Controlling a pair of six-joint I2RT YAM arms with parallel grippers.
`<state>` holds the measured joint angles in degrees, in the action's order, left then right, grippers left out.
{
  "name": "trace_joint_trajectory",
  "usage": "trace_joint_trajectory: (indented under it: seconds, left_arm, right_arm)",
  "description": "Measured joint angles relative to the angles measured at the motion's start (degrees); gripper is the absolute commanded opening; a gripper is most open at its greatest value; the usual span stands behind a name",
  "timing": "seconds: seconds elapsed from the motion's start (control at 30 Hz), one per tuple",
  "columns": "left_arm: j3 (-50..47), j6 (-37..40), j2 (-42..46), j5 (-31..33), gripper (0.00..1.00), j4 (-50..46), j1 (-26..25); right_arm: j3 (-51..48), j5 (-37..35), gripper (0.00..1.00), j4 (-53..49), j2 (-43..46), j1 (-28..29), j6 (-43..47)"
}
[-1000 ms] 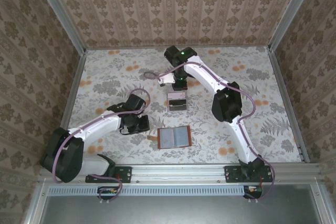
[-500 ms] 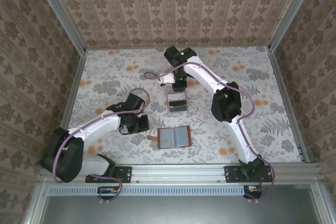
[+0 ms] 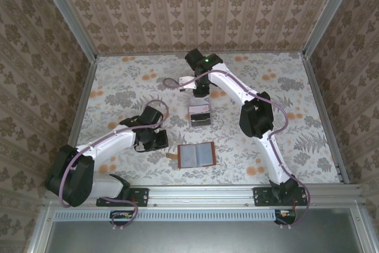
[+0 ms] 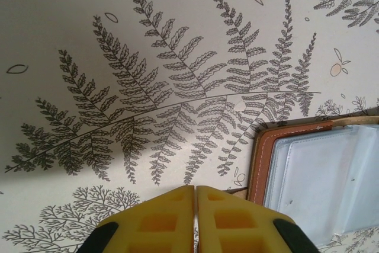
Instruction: Take the credit cards out of the card holder
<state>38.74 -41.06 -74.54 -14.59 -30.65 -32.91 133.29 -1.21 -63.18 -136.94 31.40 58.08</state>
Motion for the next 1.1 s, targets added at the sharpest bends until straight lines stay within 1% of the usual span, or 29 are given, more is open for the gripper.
trace_joint_trajectory:
  seconds: [0.33,0.6,0.73,0.83,0.9,1.0,1.1]
  left_arm:
    - [-0.1,0.0,0.0,-0.3,0.10,0.0,0.0]
    - [-0.1,0.0,0.0,-0.7,0.10,0.0,0.0]
    - [-0.1,0.0,0.0,-1.3,0.10,0.2,0.0]
    - [-0.1,0.0,0.0,-2.0,0.10,0.6,-0.2]
    - [-0.1,0.0,0.0,-2.3,0.10,0.9,-0.8]
    - [-0.1,0.0,0.0,-3.0,0.10,1.6,-1.9]
    - [0.0,0.0,-1.0,-3.7,0.10,2.6,-3.3]
  right_arm:
    - [-4.1,-0.1,0.25,3.3,0.7,0.0,-0.2]
    - [-4.4,0.2,0.25,3.4,0.9,0.1,-0.3]
    - [-4.9,0.4,0.25,3.9,2.7,0.1,-1.8]
    - [-6.7,0.6,0.27,5.2,5.7,0.1,-4.7]
    - [-9.6,0.9,0.28,7.0,8.7,0.1,-7.9]
    - [-17.2,1.6,0.29,11.3,15.1,0.1,-15.1]
    - [-26.7,2.8,0.29,16.5,22.4,0.2,-24.3]
